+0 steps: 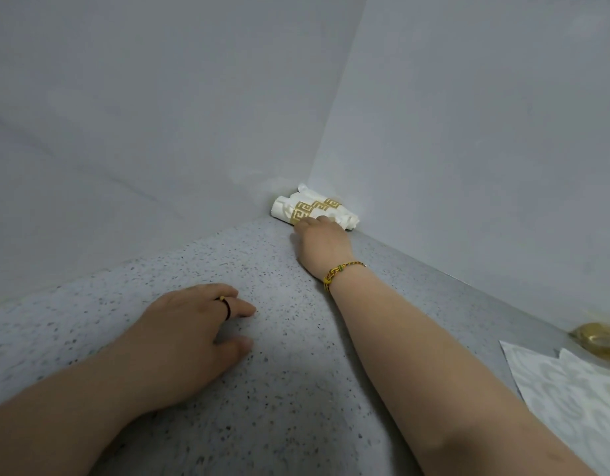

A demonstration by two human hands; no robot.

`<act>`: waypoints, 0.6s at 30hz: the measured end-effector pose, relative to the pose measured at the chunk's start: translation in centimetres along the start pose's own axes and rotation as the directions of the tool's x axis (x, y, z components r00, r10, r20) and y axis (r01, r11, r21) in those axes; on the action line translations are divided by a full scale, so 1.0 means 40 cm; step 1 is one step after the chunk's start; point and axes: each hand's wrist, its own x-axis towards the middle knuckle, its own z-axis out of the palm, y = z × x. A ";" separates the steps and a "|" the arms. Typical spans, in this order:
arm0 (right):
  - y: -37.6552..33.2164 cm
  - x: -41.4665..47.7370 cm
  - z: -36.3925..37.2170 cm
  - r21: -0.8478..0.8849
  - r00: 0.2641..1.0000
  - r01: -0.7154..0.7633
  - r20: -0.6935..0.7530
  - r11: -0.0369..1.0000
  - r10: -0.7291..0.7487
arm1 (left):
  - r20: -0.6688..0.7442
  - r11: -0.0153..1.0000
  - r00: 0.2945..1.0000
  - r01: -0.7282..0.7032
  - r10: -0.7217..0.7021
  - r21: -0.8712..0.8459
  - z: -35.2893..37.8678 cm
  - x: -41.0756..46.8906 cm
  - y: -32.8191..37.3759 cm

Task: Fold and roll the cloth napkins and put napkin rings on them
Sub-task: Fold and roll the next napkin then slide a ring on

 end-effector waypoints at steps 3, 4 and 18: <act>0.013 -0.081 -0.044 0.043 0.999 -0.018 0.041 0.999 0.017 | -0.031 1.000 0.999 -0.012 0.012 -0.028 -0.004 0.001 -0.003; 0.019 -0.119 -0.066 0.050 0.998 -0.016 0.069 0.999 0.013 | -0.049 0.999 0.999 -0.016 0.014 -0.043 -0.005 0.000 -0.002; 0.237 -0.889 -0.317 0.328 0.930 -0.338 0.259 0.882 0.261 | 0.095 0.886 0.929 -0.306 0.358 -0.349 0.022 -0.207 0.456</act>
